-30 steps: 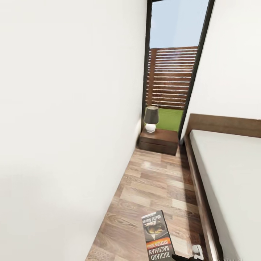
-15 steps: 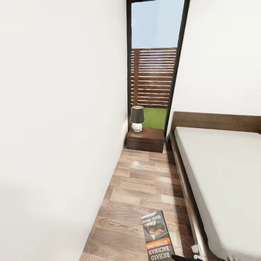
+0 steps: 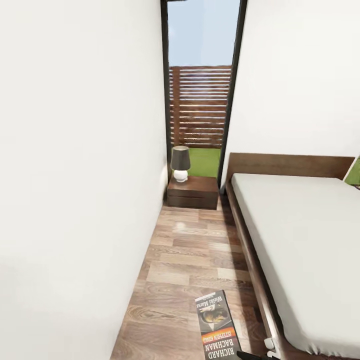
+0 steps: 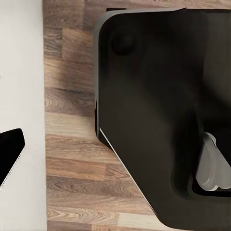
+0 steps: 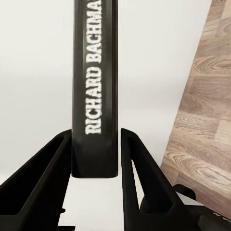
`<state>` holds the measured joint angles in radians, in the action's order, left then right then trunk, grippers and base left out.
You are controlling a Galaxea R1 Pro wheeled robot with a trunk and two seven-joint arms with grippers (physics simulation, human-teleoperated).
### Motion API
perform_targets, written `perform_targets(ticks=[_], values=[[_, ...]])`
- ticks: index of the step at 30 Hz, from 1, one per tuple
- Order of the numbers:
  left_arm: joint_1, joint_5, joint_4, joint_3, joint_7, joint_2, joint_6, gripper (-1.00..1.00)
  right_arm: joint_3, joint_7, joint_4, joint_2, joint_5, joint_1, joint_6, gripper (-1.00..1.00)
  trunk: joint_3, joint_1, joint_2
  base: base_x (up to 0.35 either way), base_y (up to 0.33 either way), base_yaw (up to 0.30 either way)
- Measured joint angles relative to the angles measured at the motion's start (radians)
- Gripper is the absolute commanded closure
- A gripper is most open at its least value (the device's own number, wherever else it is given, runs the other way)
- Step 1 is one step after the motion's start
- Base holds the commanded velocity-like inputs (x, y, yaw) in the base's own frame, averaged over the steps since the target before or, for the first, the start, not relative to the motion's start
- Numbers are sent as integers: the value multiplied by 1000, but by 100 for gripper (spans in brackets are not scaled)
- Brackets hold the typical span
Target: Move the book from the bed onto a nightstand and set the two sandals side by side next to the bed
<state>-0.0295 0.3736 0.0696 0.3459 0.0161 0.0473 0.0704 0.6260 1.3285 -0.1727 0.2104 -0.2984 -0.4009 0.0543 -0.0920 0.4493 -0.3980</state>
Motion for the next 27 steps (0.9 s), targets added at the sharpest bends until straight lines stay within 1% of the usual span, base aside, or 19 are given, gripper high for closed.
perform_targets(ticks=[9, 27], values=[[0, 0, 0, 0, -1, 0, 0, -100, 1, -1, 0, 1, 1, 0, 0, 100, 0, 0, 0, 31, 46, -9], [0, 0, 0, 0, -1, 0, 0, -100, 2, -3, 0, 0, 1, 0, -1, 100, 0, 0, 0, 2, 3, -1]])
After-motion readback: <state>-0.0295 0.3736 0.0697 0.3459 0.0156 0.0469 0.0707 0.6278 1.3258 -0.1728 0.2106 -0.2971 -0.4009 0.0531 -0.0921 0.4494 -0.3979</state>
